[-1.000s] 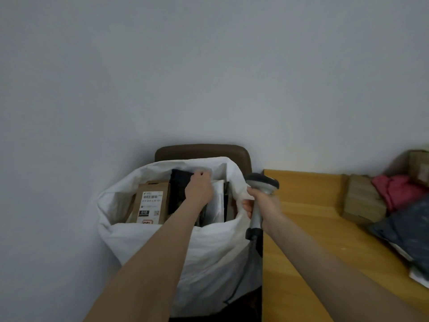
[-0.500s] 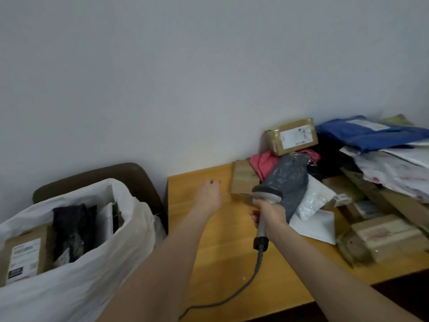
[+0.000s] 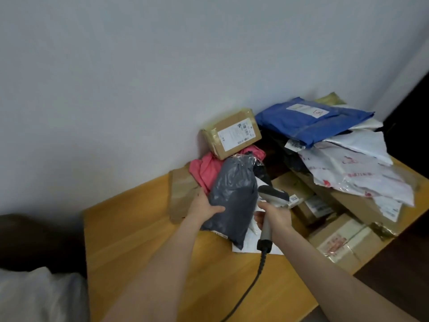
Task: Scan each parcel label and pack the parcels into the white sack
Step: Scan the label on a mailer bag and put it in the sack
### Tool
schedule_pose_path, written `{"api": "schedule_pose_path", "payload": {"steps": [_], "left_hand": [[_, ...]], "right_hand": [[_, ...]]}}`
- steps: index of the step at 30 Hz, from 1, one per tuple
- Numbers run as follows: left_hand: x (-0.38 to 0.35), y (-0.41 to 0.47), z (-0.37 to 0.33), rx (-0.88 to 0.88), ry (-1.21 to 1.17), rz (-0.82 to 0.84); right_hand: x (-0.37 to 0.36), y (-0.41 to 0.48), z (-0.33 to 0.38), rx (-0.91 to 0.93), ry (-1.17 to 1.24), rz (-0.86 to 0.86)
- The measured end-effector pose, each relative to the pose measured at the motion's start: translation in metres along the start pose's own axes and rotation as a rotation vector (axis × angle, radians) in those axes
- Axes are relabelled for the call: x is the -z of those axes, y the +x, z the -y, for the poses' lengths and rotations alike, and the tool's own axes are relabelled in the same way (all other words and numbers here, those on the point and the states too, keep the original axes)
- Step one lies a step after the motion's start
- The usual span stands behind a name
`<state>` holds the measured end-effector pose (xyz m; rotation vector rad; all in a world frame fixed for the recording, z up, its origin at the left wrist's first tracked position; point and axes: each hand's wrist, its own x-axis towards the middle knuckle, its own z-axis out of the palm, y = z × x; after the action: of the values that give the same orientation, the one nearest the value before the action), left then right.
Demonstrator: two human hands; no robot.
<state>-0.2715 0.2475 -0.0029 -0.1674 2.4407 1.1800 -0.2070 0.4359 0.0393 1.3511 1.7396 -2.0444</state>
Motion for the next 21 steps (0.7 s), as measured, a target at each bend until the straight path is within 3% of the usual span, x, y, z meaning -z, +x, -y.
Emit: {"api": "schedule_pose_path", "payload": {"steps": [3, 9, 15, 21], "left_hand": [[-0.009, 0.029, 0.009, 0.016, -0.112, 0.023], [-0.022, 0.051, 0.020, 0.097, 0.107, -0.074], [0.010, 0.040, 0.002, 0.208, -0.433, -0.064], [0.049, -0.005, -0.034, 0.219, -0.680, -0.030]], "right_hand": [[-0.011, 0.019, -0.005, -0.017, 0.018, 0.005], [-0.019, 0.035, -0.009, -0.082, 0.122, 0.071], [-0.009, 0.033, 0.008, -0.015, 0.082, 0.032], [-0.006, 0.000, 0.028, -0.027, 0.094, 0.289]]}}
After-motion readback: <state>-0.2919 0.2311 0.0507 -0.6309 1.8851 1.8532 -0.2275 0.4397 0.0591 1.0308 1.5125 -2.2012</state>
